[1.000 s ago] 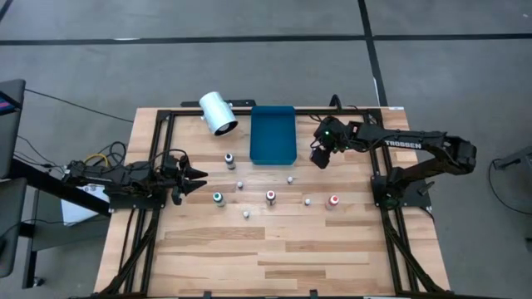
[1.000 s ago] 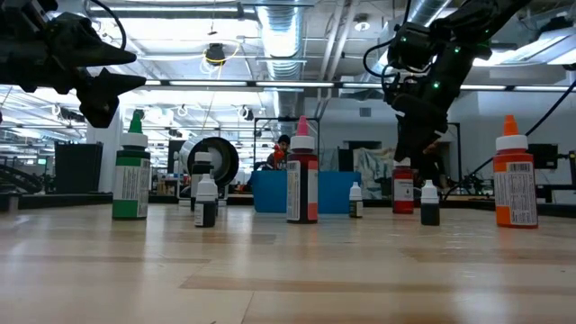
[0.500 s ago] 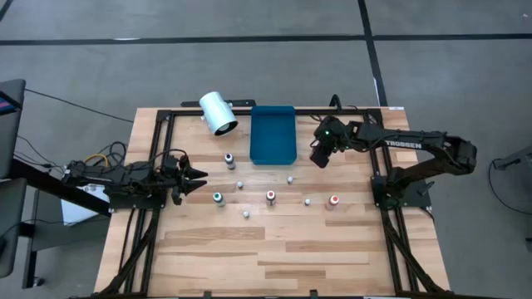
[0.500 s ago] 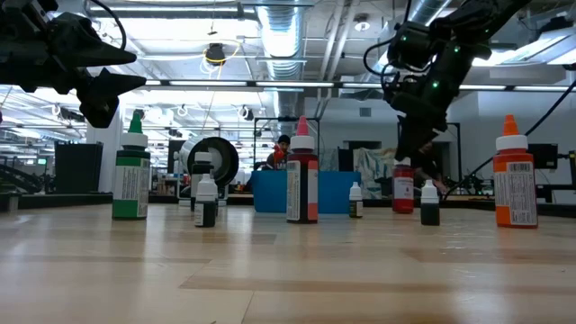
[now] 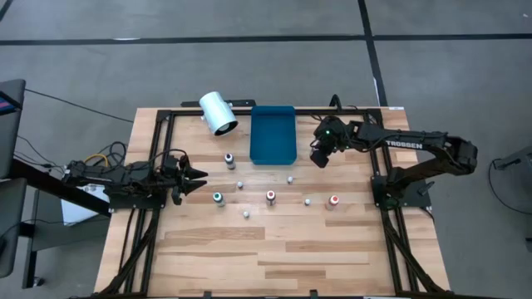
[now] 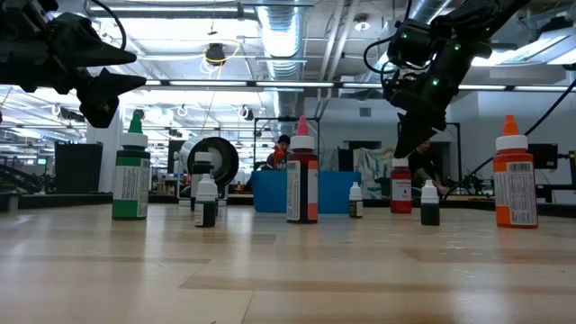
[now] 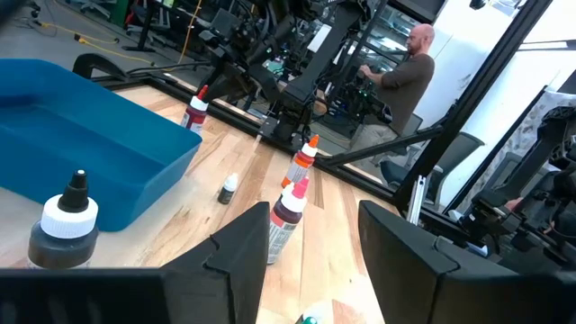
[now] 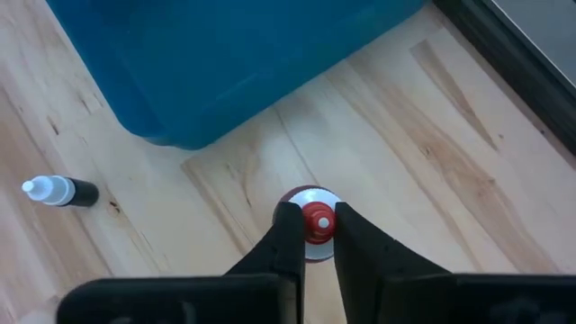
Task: Pick & Place food coloring
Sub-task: Put the large red food coloring bottle into the blue bin
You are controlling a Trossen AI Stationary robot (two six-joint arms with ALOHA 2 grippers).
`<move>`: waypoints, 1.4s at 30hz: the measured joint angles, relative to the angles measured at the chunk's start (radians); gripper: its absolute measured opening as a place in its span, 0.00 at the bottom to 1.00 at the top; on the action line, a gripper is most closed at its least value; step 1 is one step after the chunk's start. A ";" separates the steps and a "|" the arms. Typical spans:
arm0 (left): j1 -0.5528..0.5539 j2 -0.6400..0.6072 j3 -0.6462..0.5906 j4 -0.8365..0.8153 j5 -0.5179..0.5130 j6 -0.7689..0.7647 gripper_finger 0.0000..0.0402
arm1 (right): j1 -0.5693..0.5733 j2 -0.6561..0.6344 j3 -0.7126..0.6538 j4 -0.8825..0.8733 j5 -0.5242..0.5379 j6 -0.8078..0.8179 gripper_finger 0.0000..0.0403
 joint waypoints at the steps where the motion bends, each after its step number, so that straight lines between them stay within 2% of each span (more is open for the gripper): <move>1: 0.000 0.000 0.000 0.000 0.000 0.000 0.41 | 0.000 0.000 0.000 0.000 -0.003 0.000 0.07; 20: 0.000 0.000 0.000 0.000 0.000 0.000 0.41 | -0.001 0.004 0.031 -0.044 -0.014 0.018 0.06; 35: 0.000 0.000 0.000 0.000 0.001 0.005 0.41 | -0.001 0.003 0.327 -0.245 -0.015 -0.011 0.06; 42: 0.000 0.000 0.000 0.000 0.001 0.010 0.41 | 0.002 0.002 0.450 -0.271 -0.094 -0.010 0.06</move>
